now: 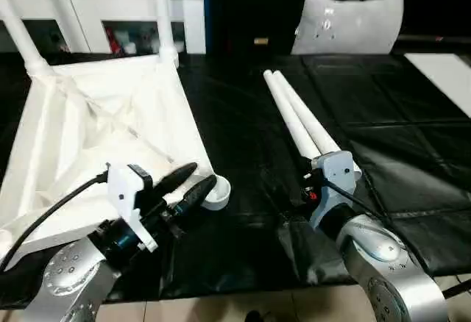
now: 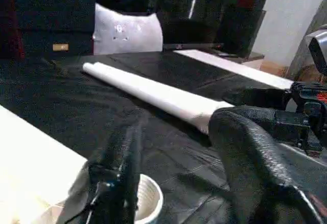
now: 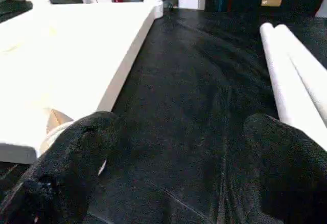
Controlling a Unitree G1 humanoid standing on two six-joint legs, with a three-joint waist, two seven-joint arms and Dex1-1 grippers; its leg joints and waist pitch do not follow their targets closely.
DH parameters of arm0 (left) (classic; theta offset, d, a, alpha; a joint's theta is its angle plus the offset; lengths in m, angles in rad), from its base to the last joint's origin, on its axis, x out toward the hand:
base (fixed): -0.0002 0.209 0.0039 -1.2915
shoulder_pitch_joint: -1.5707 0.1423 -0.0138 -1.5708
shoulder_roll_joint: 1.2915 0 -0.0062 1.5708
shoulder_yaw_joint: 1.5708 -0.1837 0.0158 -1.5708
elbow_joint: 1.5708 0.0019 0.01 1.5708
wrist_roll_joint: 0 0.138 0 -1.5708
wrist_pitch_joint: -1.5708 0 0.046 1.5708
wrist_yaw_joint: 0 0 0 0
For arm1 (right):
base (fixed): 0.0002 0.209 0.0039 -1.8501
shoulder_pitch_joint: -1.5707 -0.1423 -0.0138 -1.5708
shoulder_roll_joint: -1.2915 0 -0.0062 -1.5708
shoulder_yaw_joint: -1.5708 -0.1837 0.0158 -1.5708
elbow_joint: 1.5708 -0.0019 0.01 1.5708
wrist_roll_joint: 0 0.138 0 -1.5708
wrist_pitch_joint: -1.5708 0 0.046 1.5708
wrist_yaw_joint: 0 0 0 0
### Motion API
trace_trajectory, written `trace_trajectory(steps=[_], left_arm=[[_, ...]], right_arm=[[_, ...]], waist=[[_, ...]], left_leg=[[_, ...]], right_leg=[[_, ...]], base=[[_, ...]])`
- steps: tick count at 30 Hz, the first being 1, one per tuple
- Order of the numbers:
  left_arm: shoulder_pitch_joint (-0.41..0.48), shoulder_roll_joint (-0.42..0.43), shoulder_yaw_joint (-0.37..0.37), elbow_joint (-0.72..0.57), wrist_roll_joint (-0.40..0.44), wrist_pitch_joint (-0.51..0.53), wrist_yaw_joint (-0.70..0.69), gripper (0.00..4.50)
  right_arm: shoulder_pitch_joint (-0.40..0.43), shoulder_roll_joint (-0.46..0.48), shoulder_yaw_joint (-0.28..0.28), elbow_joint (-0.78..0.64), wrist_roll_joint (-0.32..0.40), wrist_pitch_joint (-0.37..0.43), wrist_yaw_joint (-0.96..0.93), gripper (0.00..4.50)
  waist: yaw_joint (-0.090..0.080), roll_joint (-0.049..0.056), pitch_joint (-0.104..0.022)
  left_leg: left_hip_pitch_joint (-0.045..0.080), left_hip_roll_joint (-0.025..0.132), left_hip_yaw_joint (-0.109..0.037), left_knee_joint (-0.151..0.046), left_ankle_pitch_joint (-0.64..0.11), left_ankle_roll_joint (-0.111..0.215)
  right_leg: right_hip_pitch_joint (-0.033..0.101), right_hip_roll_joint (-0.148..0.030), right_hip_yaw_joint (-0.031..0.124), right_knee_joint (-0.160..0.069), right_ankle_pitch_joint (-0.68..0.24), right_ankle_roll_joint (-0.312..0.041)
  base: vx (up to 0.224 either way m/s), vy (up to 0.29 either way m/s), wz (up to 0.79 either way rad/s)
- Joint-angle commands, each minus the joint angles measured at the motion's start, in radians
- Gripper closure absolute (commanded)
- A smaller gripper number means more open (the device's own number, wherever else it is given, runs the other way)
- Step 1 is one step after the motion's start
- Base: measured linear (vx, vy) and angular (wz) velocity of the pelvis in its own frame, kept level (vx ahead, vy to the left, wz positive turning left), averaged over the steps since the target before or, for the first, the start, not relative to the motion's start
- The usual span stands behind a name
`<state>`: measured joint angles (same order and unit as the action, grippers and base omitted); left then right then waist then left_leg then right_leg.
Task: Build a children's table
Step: Rotate table base
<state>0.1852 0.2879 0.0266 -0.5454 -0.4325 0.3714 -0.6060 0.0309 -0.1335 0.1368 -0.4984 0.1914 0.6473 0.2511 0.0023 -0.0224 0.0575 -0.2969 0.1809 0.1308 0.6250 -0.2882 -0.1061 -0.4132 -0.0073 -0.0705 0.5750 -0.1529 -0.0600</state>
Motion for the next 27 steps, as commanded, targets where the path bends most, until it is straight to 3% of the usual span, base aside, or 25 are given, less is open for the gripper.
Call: trace_trajectory(steps=[1,4,8,11,13,14,15,16,17,18,19,20,21,22,23,24,25,26,27], left_arm=[[0.004,0.005,-0.023,0.011,0.017,-0.009,-0.004,1.81],[0.004,0.014,-0.038,0.017,0.005,-0.016,-0.013,1.7],[-0.023,-0.029,-0.032,0.046,0.065,-0.036,0.069,1.37],[-0.058,-0.11,-0.014,0.076,0.135,0.026,0.266,1.14],[-0.069,-0.135,-0.025,0.072,0.159,0.034,0.321,1.14],[-0.068,-0.15,-0.031,0.065,0.16,0.03,0.336,1.14],[-0.067,-0.16,-0.038,0.06,0.171,0.029,0.352,1.14],[-0.066,-0.163,-0.041,0.06,0.177,0.03,0.357,1.14],[-0.059,-0.17,-0.054,0.059,0.201,0.038,0.373,1.14],[-0.059,-0.17,-0.054,0.059,0.201,0.038,0.373,1.14],[-0.051,-0.172,-0.066,0.061,0.227,0.027,0.379,1.14],[-0.05,-0.173,-0.066,0.061,0.228,0.027,0.381,1.14],[-0.047,-0.184,-0.064,0.058,0.234,0.037,0.406,1.14],[-0.047,-0.184,-0.064,0.058,0.234,0.037,0.406,1.14],[-0.051,-0.19,-0.058,0.054,0.24,0.046,0.431,1.14],[-0.053,-0.183,-0.048,0.042,0.255,0.064,0.455,1.14],[-0.053,-0.186,-0.043,0.04,0.256,0.061,0.462,1.14],[-0.056,-0.192,-0.036,0.039,0.251,0.059,0.468,1.14],[-0.057,-0.197,-0.029,0.036,0.25,0.068,0.478,1.14]], right_arm=[[0.006,-0.007,-0.005,-0.004,0.004,-0.012,0.007,0.0],[0.009,-0.011,-0.002,0.003,0.003,-0.019,0.008,0.0],[0.006,-0.016,0.001,0.011,-0.022,-0.006,-0.015,0.0],[0.003,0.002,-0.025,0.018,-0.05,0.024,-0.078,0.0],[0.003,0.009,-0.04,0.016,-0.051,0.045,-0.097,0.0],[0.004,0.019,-0.053,0.018,-0.045,0.068,-0.109,0.0],[0.005,0.034,-0.069,0.021,-0.03,0.083,-0.117,0.0],[0.004,0.038,-0.073,0.023,-0.026,0.086,-0.119,0.0],[0.0,0.045,-0.083,0.025,-0.014,0.092,-0.12,0.0],[0.0,0.045,-0.083,0.025,-0.014,0.092,-0.12,0.0],[-0.007,0.036,-0.073,0.021,-0.013,0.087,-0.11,0.0],[-0.008,0.035,-0.072,0.021,-0.014,0.085,-0.109,0.0],[-0.012,0.028,-0.063,0.016,-0.017,0.068,-0.103,0.0],[-0.012,0.028,-0.063,0.016,-0.017,0.068,-0.103,0.0],[-0.016,0.028,-0.063,0.01,-0.015,0.067,-0.103,0.0],[-0.025,0.007,-0.042,-0.003,-0.018,0.094,-0.086,0.0],[-0.027,0.001,-0.035,-0.006,-0.021,0.1,-0.082,0.0],[-0.032,0.001,-0.033,-0.009,-0.022,0.108,-0.079,0.0],[-0.035,0.01,-0.039,-0.011,-0.01,0.111,-0.074,0.0]], waist=[[-0.003,0.006,-0.028],[-0.001,0.006,-0.032],[-0.003,0.008,-0.032],[-0.004,0.005,-0.034],[-0.003,0.003,-0.034],[-0.009,0.011,-0.041],[-0.009,0.0,-0.042],[-0.01,0.01,-0.044],[-0.004,0.011,-0.053],[-0.005,0.01,-0.063],[-0.008,0.009,-0.061],[-0.01,-0.003,-0.065],[-0.006,0.0,-0.061],[-0.006,0.0,-0.061],[-0.011,-0.006,-0.056],[-0.02,-0.003,-0.043],[-0.018,0.011,-0.053],[-0.028,0.007,-0.052],[-0.041,0.018,-0.039]], left_leg=[[-0.022,0.011,0.002,-0.079,-0.135,0.07],[-0.026,0.013,-0.003,-0.081,-0.124,0.075],[-0.031,0.013,-0.004,-0.082,-0.104,0.078],[-0.037,0.012,-0.004,-0.079,-0.085,0.07],[-0.038,0.008,-0.004,-0.077,-0.073,0.075],[-0.009,0.009,0.022,-0.06,-0.064,0.059],[-0.011,-0.003,0.027,-0.056,-0.069,0.047],[0.0,-0.008,0.043,-0.048,-0.067,0.035],[0.017,0.003,0.046,-0.051,-0.061,0.049],[0.022,0.006,0.047,-0.047,-0.041,0.063],[0.017,0.005,0.06,-0.038,-0.038,0.098],[0.003,-0.024,0.074,-0.018,-0.08,0.128],[-0.001,-0.048,0.087,0.002,-0.154,0.149],[-0.001,-0.048,0.087,0.002,-0.154,0.149],[-0.016,-0.052,0.078,0.003,-0.153,0.171],[-0.081,-0.023,0.026,-0.033,-0.051,0.191],[-0.058,-0.012,0.02,-0.026,-0.035,0.17],[-0.051,-0.006,0.02,-0.022,-0.029,0.179],[-0.029,0.018,0.007,-0.039,-0.029,0.167]], right_leg=[[0.046,-0.083,0.039,-0.11,-0.608,0.096],[0.048,-0.087,0.041,-0.103,-0.58,0.085],[0.051,-0.086,0.043,-0.099,-0.538,0.065],[0.057,-0.087,0.045,-0.091,-0.508,0.056],[0.059,-0.086,0.044,-0.095,-0.503,0.063],[0.026,-0.055,0.065,-0.118,-0.523,0.085],[0.032,-0.041,0.063,-0.108,-0.518,0.094],[0.016,-0.009,0.083,-0.12,-0.527,0.107],[-0.005,0.027,0.093,-0.098,-0.428,0.115],[-0.008,0.034,0.098,-0.086,-0.378,0.112],[-0.019,0.051,0.104,-0.081,-0.324,0.109],[-0.01,0.067,0.122,-0.087,-0.327,0.113],[-0.019,0.088,0.15,-0.103,-0.386,0.127],[-0.019,0.088,0.15,-0.103,-0.386,0.127],[-0.01,0.106,0.162,-0.109,-0.426,0.159],[0.043,0.028,0.145,-0.09,-0.416,0.141],[0.023,0.019,0.142,-0.086,-0.422,0.132],[0.014,0.021,0.137,-0.096,-0.437,0.122],[0.003,0.031,0.108,-0.108,-0.476,0.073]], base=[[0.0,0.0,0.0],[0.0,0.0,0.0],[0.0,0.0,0.0],[0.0,0.0,0.0],[0.0,0.0,0.0],[0.0,0.0,0.0],[0.0,0.0,0.0],[0.017,-0.01,-0.29],[0.009,-0.017,-0.18],[0.022,-0.028,-0.38],[0.017,-0.016,-0.38],[0.026,-0.03,-0.49],[0.012,-0.02,-0.3],[0.019,-0.042,-0.29],[0.0,0.0,0.0],[0.021,-0.001,-0.29],[0.0,0.0,0.0],[0.0,0.0,0.0],[-0.001,0.007,0.26]])
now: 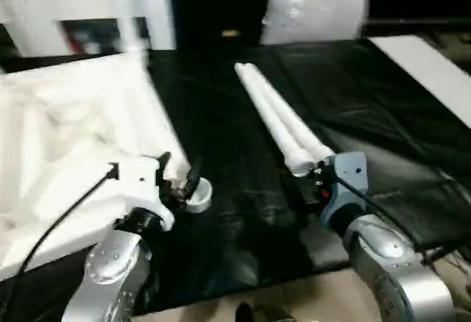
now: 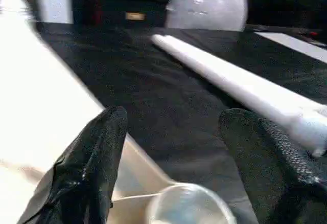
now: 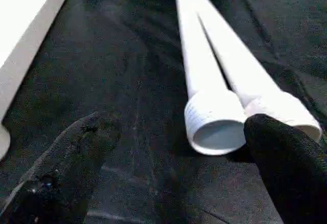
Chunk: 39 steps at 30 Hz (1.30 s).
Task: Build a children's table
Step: Rotate table base
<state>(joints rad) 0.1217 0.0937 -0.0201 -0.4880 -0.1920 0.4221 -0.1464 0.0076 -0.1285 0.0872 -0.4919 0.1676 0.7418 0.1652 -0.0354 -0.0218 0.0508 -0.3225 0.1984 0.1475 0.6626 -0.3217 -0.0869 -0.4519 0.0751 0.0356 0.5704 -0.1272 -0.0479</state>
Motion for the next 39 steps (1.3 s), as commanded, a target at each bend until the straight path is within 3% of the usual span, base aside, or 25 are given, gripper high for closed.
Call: trace_trajectory(steps=[1,2,3,4,5,7,8,9,10,11,12,13,14,16,23,29,30,31,32,33,34,35,37,38,39], left_arm=[[0.006,-0.007,0.019,-0.023,0.01,0.015,0.023,1.14],[0.007,-0.015,0.02,-0.026,0.021,0.012,0.038,1.14],[0.006,-0.024,0.017,-0.03,0.042,0.014,0.061,1.14],[0.006,-0.024,0.015,-0.035,0.05,0.011,0.066,1.14],[0.009,-0.033,0.02,-0.041,0.032,0.016,0.064,1.14],[0.01,-0.009,0.006,-0.053,0.057,0.029,0.061,1.14],[0.009,0.006,-0.002,-0.055,0.063,0.03,0.051,1.14],[0.007,0.026,-0.015,-0.058,0.069,0.032,0.038,1.14],[0.004,0.032,-0.018,-0.059,0.076,0.035,0.042,1.14],[0.002,0.032,-0.015,-0.061,0.076,0.037,0.045,1.14],[-0.002,0.031,-0.011,-0.062,0.075,0.043,0.049,1.14],[-0.005,0.029,-0.006,-0.065,0.076,0.049,0.053,1.14],[-0.008,0.027,-0.001,-0.067,0.073,0.053,0.055,1.14],[-0.014,0.038,-0.005,-0.07,0.077,0.064,0.046,1.14],[-0.022,0.038,-0.004,-0.066,0.045,0.051,0.02,1.14],[0.003,0.033,-0.011,-0.08,0.034,0.048,0.015,1.14],[0.006,0.033,-0.013,-0.083,0.035,0.047,0.015,1.14],[0.007,0.033,-0.014,-0.084,0.035,0.047,0.015,1.14],[0.012,0.034,-0.018,-0.088,0.033,0.048,0.013,1.14],[0.013,0.037,-0.023,-0.09,0.032,0.051,0.008,1.14],[0.014,0.044,-0.03,-0.094,0.033,0.053,0.0,1.14],[0.014,0.046,-0.032,-0.094,0.034,0.053,-0.003,1.14],[0.016,0.045,-0.032,-0.096,0.033,0.052,-0.004,1.14],[0.019,0.046,-0.032,-0.098,0.033,0.051,-0.005,1.14],[0.021,0.047,-0.033,-0.099,0.033,0.052,-0.005,1.14]], right_arm=[[-0.014,0.003,0.011,-0.018,0.015,0.018,0.015,0.0],[-0.02,-0.005,0.017,-0.014,0.011,0.016,0.022,0.0],[-0.025,-0.014,0.02,-0.005,0.003,0.009,0.022,0.0],[-0.024,-0.006,0.014,-0.001,0.008,0.008,0.015,0.0],[-0.024,0.0,0.009,0.003,0.014,0.009,0.014,0.0],[-0.025,-0.002,0.016,0.008,0.016,0.003,0.019,0.0],[-0.025,-0.004,0.023,0.011,0.015,0.001,0.023,0.0],[-0.023,-0.006,0.03,0.015,0.012,-0.002,0.024,0.0],[-0.025,-0.011,0.034,0.015,0.006,-0.001,0.026,0.0],[-0.026,-0.012,0.037,0.013,0.004,-0.002,0.026,0.0],[-0.027,-0.01,0.037,0.011,0.003,0.0,0.028,0.0],[-0.027,-0.009,0.038,0.01,0.003,0.002,0.027,0.0],[-0.026,-0.006,0.036,0.008,0.002,0.003,0.025,0.0],[-0.021,-0.005,0.033,0.01,0.006,0.002,0.02,0.0],[-0.032,-0.002,0.048,0.026,0.0,-0.015,0.007,0.0],[-0.028,-0.023,0.069,0.022,-0.001,-0.036,0.042,0.0],[-0.031,-0.023,0.071,0.023,0.0,-0.037,0.044,0.0],[-0.032,-0.022,0.071,0.024,0.0,-0.038,0.044,0.0],[-0.038,-0.023,0.073,0.026,0.004,-0.032,0.047,0.0],[-0.043,-0.023,0.072,0.025,0.003,-0.028,0.049,0.0],[-0.048,-0.016,0.064,0.023,0.003,-0.026,0.041,0.0],[-0.049,-0.013,0.059,0.022,0.002,-0.026,0.037,0.0],[-0.052,-0.007,0.052,0.022,0.006,-0.029,0.033,0.0],[-0.056,-0.007,0.05,0.024,0.005,-0.031,0.029,0.0],[-0.06,-0.009,0.049,0.026,0.005,-0.029,0.028,0.0]], waist=[[-0.003,0.017,-0.033],[-0.014,0.025,-0.034],[-0.012,0.046,-0.033],[-0.004,0.051,-0.033],[-0.004,0.041,-0.039],[0.001,0.026,-0.04],[0.005,-0.022,-0.066],[0.058,-0.039,-0.07],[0.061,-0.053,-0.043],[0.066,-0.048,-0.021],[0.069,-0.011,-0.005],[0.062,-0.009,-0.003],[0.074,0.016,-0.018],[0.07,0.014,-0.022],[0.056,0.034,0.009],[0.031,0.047,0.038],[0.02,0.043,0.031],[0.028,0.049,0.044],[0.025,0.035,0.038],[0.065,0.003,0.032],[0.053,0.0,0.029],[0.046,-0.012,0.017],[0.066,-0.013,0.013],[0.08,0.006,0.026],[0.091,0.028,0.022]], left_leg=[[-0.004,0.001,-0.01,-0.076,0.005,0.148],[0.019,0.042,-0.033,-0.097,0.049,0.185],[0.043,0.232,-0.122,-0.181,0.159,0.289],[0.05,0.273,-0.139,-0.191,0.198,0.317],[0.064,0.269,-0.14,-0.172,0.309,0.395],[0.062,0.186,-0.101,-0.121,0.362,0.488],[-0.022,-0.053,-0.008,0.01,0.289,0.488],[-0.077,-0.107,-0.011,0.114,0.01,0.322],[-0.081,-0.112,-0.024,0.064,0.09,0.138],[-0.048,-0.109,-0.033,0.011,0.126,0.08],[-0.048,-0.066,-0.049,-0.038,0.121,0.114],[-0.073,-0.051,-0.063,-0.062,0.128,0.135],[-0.033,-0.015,-0.073,-0.077,0.101,0.16],[-0.028,0.019,-0.081,-0.098,0.079,0.171],[-0.005,0.034,-0.078,-0.127,-0.174,0.079],[0.088,0.05,-0.081,-0.155,-0.608,0.043],[0.058,0.125,-0.126,-0.241,-0.753,0.056],[0.055,0.129,-0.12,-0.256,-0.789,0.058],[0.072,0.108,-0.107,-0.24,-0.762,0.077],[-0.041,-0.059,-0.077,-0.108,-0.404,0.148],[-0.005,-0.086,-0.047,0.094,-0.055,0.151],[-0.104,-0.07,-0.062,0.118,-0.006,0.127],[-0.112,-0.054,-0.06,0.097,0.02,0.135],[-0.063,-0.051,-0.043,-0.006,0.083,0.161],[-0.047,-0.031,-0.042,-0.035,0.109,0.157]], right_leg=[[0.042,-0.051,0.001,-0.103,-0.501,0.061],[0.039,-0.048,-0.035,-0.094,-0.451,0.026],[0.024,-0.122,-0.094,0.018,-0.349,-0.058],[0.007,-0.143,-0.1,0.077,-0.316,-0.06],[-0.025,-0.173,-0.093,0.145,-0.251,-0.081],[-0.026,-0.196,-0.064,0.119,-0.141,-0.178],[0.082,-0.183,-0.023,0.033,0.105,-0.361],[0.147,-0.26,0.044,-0.038,0.056,-0.432],[0.143,-0.221,-0.012,-0.017,0.152,-0.236],[0.127,-0.217,-0.034,-0.042,0.099,-0.008],[0.135,-0.245,-0.03,-0.081,-0.134,0.073],[0.154,-0.217,-0.04,-0.075,-0.215,0.117],[0.133,-0.192,-0.052,-0.09,-0.318,0.179],[0.139,-0.193,-0.069,-0.09,-0.342,0.173],[0.131,-0.217,-0.096,-0.122,-0.59,0.069],[0.117,-0.184,-0.157,-0.117,-0.765,0.054],[0.16,-0.183,-0.12,0.072,-0.455,0.034],[0.151,-0.187,-0.109,0.09,-0.412,0.019],[0.141,-0.197,-0.086,0.079,-0.393,0.009],[0.223,-0.285,-0.031,-0.07,-0.84,0.124],[0.157,-0.356,-0.032,-0.166,-1.171,0.153],[0.246,-0.377,-0.044,-0.12,-1.061,0.134],[0.242,-0.367,-0.08,-0.114,-0.888,0.105],[0.228,-0.257,-0.071,-0.121,-0.764,-0.042],[0.235,-0.247,-0.098,-0.121,-0.72,-0.064]], base=[[0.02,-0.015,0.2],[0.0,0.0,0.0],[0.026,-0.032,0.18],[0.031,-0.051,0.19],[0.073,-0.114,0.27],[0.072,-0.119,0.1],[0.034,-0.162,-0.01],[0.034,-0.162,-0.01],[0.001,-0.161,0.01],[-0.028,-0.113,-0.06],[-0.028,-0.113,-0.06],[-0.06,-0.101,-0.1],[-0.07,-0.093,-0.04],[-0.072,-0.068,0.03],[-0.016,-0.006,0.04],[0.0,0.0,0.0],[0.0,0.0,0.0],[0.056,-0.035,-0.05],[0.073,-0.085,0.25],[0.073,-0.085,0.25],[0.075,-0.093,0.5],[0.101,-0.04,0.52],[0.109,-0.025,0.51],[0.156,0.003,0.25],[0.156,0.003,0.25]])
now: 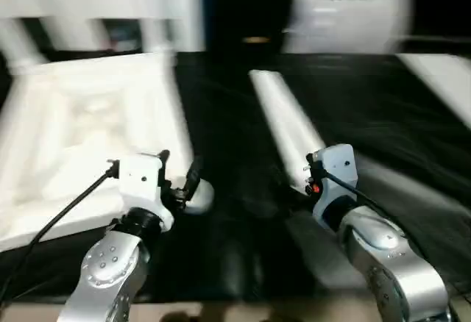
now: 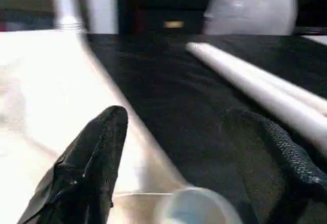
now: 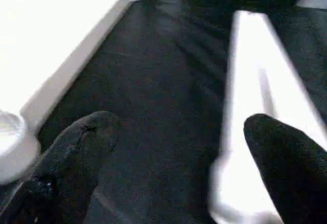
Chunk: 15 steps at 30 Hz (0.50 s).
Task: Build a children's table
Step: Rotate table base
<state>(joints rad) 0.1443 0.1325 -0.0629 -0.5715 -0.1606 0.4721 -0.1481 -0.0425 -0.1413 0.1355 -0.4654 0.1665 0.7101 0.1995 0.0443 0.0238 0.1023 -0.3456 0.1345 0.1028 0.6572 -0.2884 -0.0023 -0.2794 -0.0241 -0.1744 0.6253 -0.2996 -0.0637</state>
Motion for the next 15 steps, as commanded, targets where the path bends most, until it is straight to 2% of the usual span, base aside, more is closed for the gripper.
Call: trace_trajectory(steps=[1,2,3,4,5,6,7,8,9,10,11,12,13,14,15], left_arm=[[0.002,0.009,0.009,-0.018,0.001,0.002,-0.003,1.14],[0.007,0.007,0.008,-0.022,-0.005,-0.003,-0.006,1.14],[0.014,0.008,0.003,-0.029,-0.017,-0.004,-0.013,1.14],[0.015,0.008,0.003,-0.029,-0.017,-0.004,-0.014,1.14],[0.021,0.013,-0.005,-0.034,-0.028,0.011,-0.027,1.14],[0.025,0.02,-0.011,-0.038,-0.04,0.015,-0.046,1.14],[0.027,0.024,-0.014,-0.039,-0.047,0.015,-0.056,1.14],[0.029,0.032,-0.014,-0.044,-0.063,0.019,-0.076,0.99],[0.03,0.038,-0.01,-0.05,-0.083,0.017,-0.097,0.99],[0.03,0.038,-0.01,-0.05,-0.083,0.017,-0.097,0.99],[0.03,0.038,-0.01,-0.05,-0.083,0.017,-0.097,0.99],[0.03,0.038,-0.01,-0.05,-0.083,0.017,-0.097,0.99],[0.03,0.038,-0.01,-0.05,-0.083,0.017,-0.097,0.99],[0.03,0.038,-0.01,-0.05,-0.083,0.017,-0.097,0.99],[0.03,0.038,-0.01,-0.05,-0.083,0.017,-0.097,0.99]], right_arm=[[-0.017,-0.002,0.003,0.002,0.005,0.004,-0.002,0.0],[-0.025,-0.005,0.005,0.002,0.001,0.011,-0.002,0.0],[-0.035,-0.007,0.007,0.001,-0.004,0.025,-0.005,0.0],[-0.036,-0.007,0.007,0.001,-0.004,0.025,-0.005,0.0],[-0.047,-0.012,0.011,0.0,-0.013,0.047,-0.013,0.0],[-0.058,-0.018,0.015,0.0,-0.028,0.073,-0.026,0.0],[-0.065,-0.021,0.017,0.001,-0.036,0.088,-0.034,0.0],[-0.08,-0.019,0.013,0.003,-0.042,0.124,-0.048,0.0],[-0.097,-0.017,0.01,0.007,-0.046,0.167,-0.058,0.0],[-0.097,-0.017,0.01,0.007,-0.046,0.167,-0.058,0.0],[-0.097,-0.017,0.01,0.007,-0.046,0.167,-0.058,0.0],[-0.097,-0.017,0.01,0.007,-0.046,0.167,-0.058,0.0],[-0.097,-0.017,0.01,0.007,-0.046,0.167,-0.058,0.0],[-0.097,-0.017,0.01,0.007,-0.046,0.167,-0.058,0.0],[-0.097,-0.017,0.01,0.007,-0.046,0.167,-0.058,0.0]], waist=[[-0.004,0.008,-0.022],[-0.032,0.038,-0.048],[-0.043,0.026,-0.069],[-0.049,0.022,-0.07],[-0.053,0.012,-0.072],[-0.051,-0.004,-0.086],[-0.048,-0.025,-0.091],[-0.047,-0.062,-0.094],[-0.042,-0.1,-0.112],[-0.027,-0.095,-0.114],[-0.027,-0.094,-0.114],[-0.031,-0.063,-0.107],[-0.036,-0.057,-0.106],[-0.042,-0.042,-0.093],[-0.044,-0.037,-0.084]], left_leg=[[0.006,0.102,-0.045,-0.113,0.01,0.072],[0.138,0.209,-0.146,-0.165,-0.195,0.107],[0.183,0.206,-0.166,-0.147,-0.177,0.159],[0.179,0.187,-0.158,-0.129,-0.05,0.214],[0.157,0.154,-0.126,-0.106,0.217,0.319],[0.125,0.099,-0.08,-0.071,0.544,0.385],[0.098,0.045,-0.036,-0.033,0.619,0.353],[0.053,-0.012,-0.006,-0.01,0.579,0.296],[-0.026,-0.06,-0.01,0.009,0.412,0.197],[-0.055,-0.026,-0.025,-0.021,0.325,0.1],[-0.051,-0.033,-0.019,-0.031,0.31,0.05],[-0.028,-0.016,-0.014,-0.061,0.281,-0.024],[-0.023,-0.007,-0.014,-0.069,0.273,-0.028],[-0.016,0.023,-0.019,-0.087,0.236,-0.047],[-0.012,0.035,-0.019,-0.095,0.171,-0.06]], right_leg=[[0.052,-0.075,0.059,-0.128,-0.377,-0.018],[-0.057,-0.038,0.067,0.04,-0.228,-0.001],[-0.125,-0.04,0.095,0.1,-0.104,0.039],[-0.156,-0.044,0.106,0.113,-0.05,0.068],[-0.189,-0.054,0.12,0.118,0.047,0.116],[-0.202,-0.064,0.141,0.071,0.196,0.135],[-0.186,-0.078,0.159,0.008,0.331,0.111],[-0.139,-0.092,0.189,-0.037,0.463,0.118],[-0.038,-0.136,0.261,-0.021,0.665,0.106],[-0.005,-0.169,0.257,0.005,1.092,0.019],[-0.008,-0.138,0.232,0.012,1.203,0.011],[-0.019,-0.097,0.199,-0.003,1.066,-0.021],[-0.022,-0.086,0.195,-0.01,0.956,-0.042],[-0.034,-0.075,0.183,-0.026,0.652,-0.092],[-0.042,-0.074,0.178,-0.039,0.463,-0.111]], base=[[0.213,0.063,0.03],[0.228,0.055,0.03],[0.228,0.055,0.03],[0.193,0.011,0.08],[0.152,-0.012,0.02],[0.152,-0.012,0.02],[0.0,0.0,0.0],[0.0,0.0,0.0],[0.0,0.0,0.0],[0.053,-0.08,-0.01],[0.012,-0.063,0.0],[0.012,-0.063,0.0],[0.0,0.0,0.0],[-0.083,-0.041,-0.04],[-0.083,-0.041,-0.04]])
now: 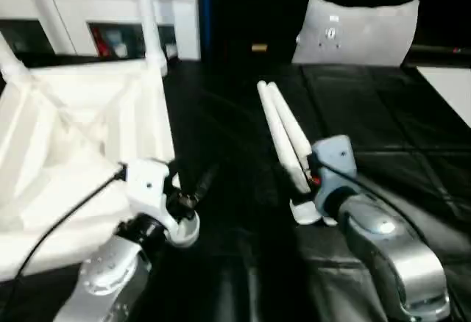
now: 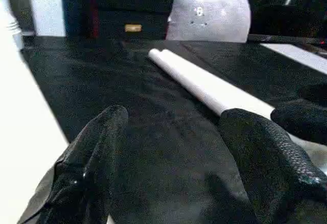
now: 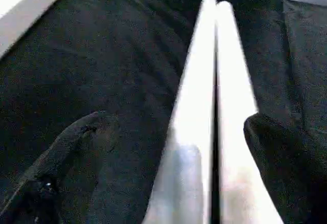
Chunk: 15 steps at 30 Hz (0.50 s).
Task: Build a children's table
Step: Rotate table base, then pick table leg
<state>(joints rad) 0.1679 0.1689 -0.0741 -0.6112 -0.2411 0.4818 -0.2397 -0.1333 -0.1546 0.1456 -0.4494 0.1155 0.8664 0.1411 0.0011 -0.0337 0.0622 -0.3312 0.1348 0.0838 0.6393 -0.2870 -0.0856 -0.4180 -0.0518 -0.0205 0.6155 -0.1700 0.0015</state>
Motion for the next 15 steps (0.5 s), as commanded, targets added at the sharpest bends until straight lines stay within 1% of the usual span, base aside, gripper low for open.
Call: trace_trajectory(steps=[1,2,3,4,5,6,7,8,9,10,11,12,13,14,15], left_arm=[[0.006,0.002,0.001,-0.011,-0.003,0.007,-0.005,0.99],[-0.013,0.09,0.001,-0.036,-0.064,0.06,-0.116,0.99],[-0.018,0.11,0.0,-0.041,-0.074,0.073,-0.138,0.99],[-0.044,0.212,-0.008,-0.065,-0.124,0.145,-0.246,0.99],[-0.05,0.233,-0.008,-0.071,-0.135,0.162,-0.268,0.99],[-0.055,0.247,-0.011,-0.072,-0.141,0.172,-0.282,0.99],[-0.059,0.254,-0.014,-0.07,-0.141,0.174,-0.29,0.99],[-0.062,0.26,-0.016,-0.071,-0.143,0.178,-0.295,0.99],[-0.066,0.263,-0.017,-0.073,-0.148,0.186,-0.297,0.99],[-0.07,0.264,-0.018,-0.075,-0.152,0.191,-0.297,0.99],[-0.072,0.263,-0.02,-0.078,-0.156,0.197,-0.297,0.99],[-0.074,0.263,-0.02,-0.079,-0.159,0.2,-0.297,0.99],[-0.076,0.276,-0.023,-0.079,-0.166,0.201,-0.299,0.99],[-0.077,0.285,-0.024,-0.081,-0.174,0.204,-0.301,0.99],[-0.081,0.297,-0.022,-0.083,-0.189,0.216,-0.307,0.99]], right_arm=[[-0.006,-0.004,0.0,-0.009,0.005,0.011,0.0,0.0],[-0.12,0.014,-0.032,0.098,0.006,0.123,-0.025,0.0],[-0.144,0.016,-0.037,0.123,0.007,0.137,-0.025,0.0],[-0.266,0.03,-0.06,0.26,0.018,0.204,-0.026,0.0],[-0.294,0.033,-0.064,0.292,0.021,0.218,-0.025,0.0],[-0.316,0.035,-0.065,0.323,0.021,0.231,-0.027,0.0],[-0.33,0.036,-0.063,0.346,0.015,0.233,-0.033,0.0],[-0.344,0.034,-0.058,0.37,0.002,0.224,-0.042,0.0],[-0.362,0.035,-0.058,0.399,-0.009,0.222,-0.054,0.0],[-0.378,0.036,-0.059,0.424,-0.018,0.221,-0.066,0.0],[-0.396,0.038,-0.059,0.457,-0.023,0.215,-0.07,0.0],[-0.408,0.04,-0.059,0.479,-0.025,0.212,-0.072,0.0],[-0.425,0.045,-0.061,0.503,-0.024,0.223,-0.068,0.0],[-0.442,0.046,-0.058,0.532,-0.026,0.228,-0.063,0.0],[-0.465,0.05,-0.06,0.569,-0.028,0.228,-0.062,0.0]], waist=[[-0.002,0.022,-0.035],[-0.006,0.022,-0.024],[-0.017,0.012,-0.013],[-0.019,0.012,-0.009],[-0.031,0.014,-0.012],[-0.035,0.018,-0.013],[-0.032,0.03,-0.019],[-0.034,0.029,-0.019],[-0.03,0.031,-0.02],[-0.029,0.028,-0.022],[-0.029,0.019,-0.025],[-0.029,0.021,-0.028],[-0.028,0.024,-0.029],[-0.03,0.029,-0.031],[-0.03,0.032,-0.031]], left_leg=[[-0.021,0.045,0.006,-0.086,0.071,0.013],[-0.01,0.056,0.008,-0.097,-0.121,-0.004],[0.011,0.038,0.009,-0.097,-0.324,-0.015],[0.019,0.032,0.007,-0.089,-0.363,-0.027],[0.021,0.024,0.0,-0.084,-0.391,-0.034],[0.019,0.027,-0.001,-0.083,-0.385,-0.037],[0.023,0.035,0.001,-0.085,-0.374,-0.033],[0.019,0.039,0.003,-0.088,-0.361,-0.029],[0.012,0.046,0.005,-0.094,-0.346,-0.03],[0.004,0.046,0.007,-0.096,-0.339,-0.029],[0.002,0.045,0.009,-0.094,-0.334,-0.03],[0.002,0.042,0.009,-0.09,-0.33,-0.035],[0.004,0.039,0.011,-0.086,-0.32,-0.034],[0.002,0.043,0.009,-0.088,-0.32,-0.032],[0.0,0.046,0.008,-0.091,-0.326,-0.032]], right_leg=[[0.088,-0.046,0.024,-0.042,0.139,-0.189],[0.082,-0.05,0.027,-0.061,-0.176,-0.185],[0.05,-0.048,0.024,-0.093,-0.586,-0.104],[0.038,-0.05,0.017,-0.104,-0.692,-0.069],[0.034,-0.053,0.004,-0.122,-0.782,-0.021],[0.036,-0.055,0.001,-0.123,-0.774,-0.012],[0.038,-0.058,-0.008,-0.13,-0.717,-0.017],[0.043,-0.06,-0.009,-0.129,-0.675,-0.028],[0.047,-0.061,-0.01,-0.124,-0.627,-0.047],[0.052,-0.062,-0.011,-0.123,-0.624,-0.049],[0.053,-0.062,-0.013,-0.125,-0.641,-0.043],[0.051,-0.064,-0.019,-0.129,-0.677,-0.032],[0.049,-0.065,-0.023,-0.135,-0.692,-0.023],[0.052,-0.065,-0.029,-0.134,-0.675,-0.026],[0.056,-0.065,-0.033,-0.134,-0.658,-0.028]], base=[[-0.106,-0.018,-0.04],[-0.127,-0.028,-0.01],[-0.127,-0.028,-0.01],[-0.147,-0.038,-0.04],[-0.144,-0.011,-0.07],[-0.144,-0.011,-0.07],[-0.103,-0.004,0.01],[-0.076,-0.012,0.06],[-0.076,-0.012,0.06],[-0.089,-0.01,0.0],[-0.081,-0.002,-0.03],[-0.081,-0.002,-0.03],[-0.061,-0.005,-0.02],[-0.058,-0.006,-0.04],[-0.058,-0.006,-0.04]])
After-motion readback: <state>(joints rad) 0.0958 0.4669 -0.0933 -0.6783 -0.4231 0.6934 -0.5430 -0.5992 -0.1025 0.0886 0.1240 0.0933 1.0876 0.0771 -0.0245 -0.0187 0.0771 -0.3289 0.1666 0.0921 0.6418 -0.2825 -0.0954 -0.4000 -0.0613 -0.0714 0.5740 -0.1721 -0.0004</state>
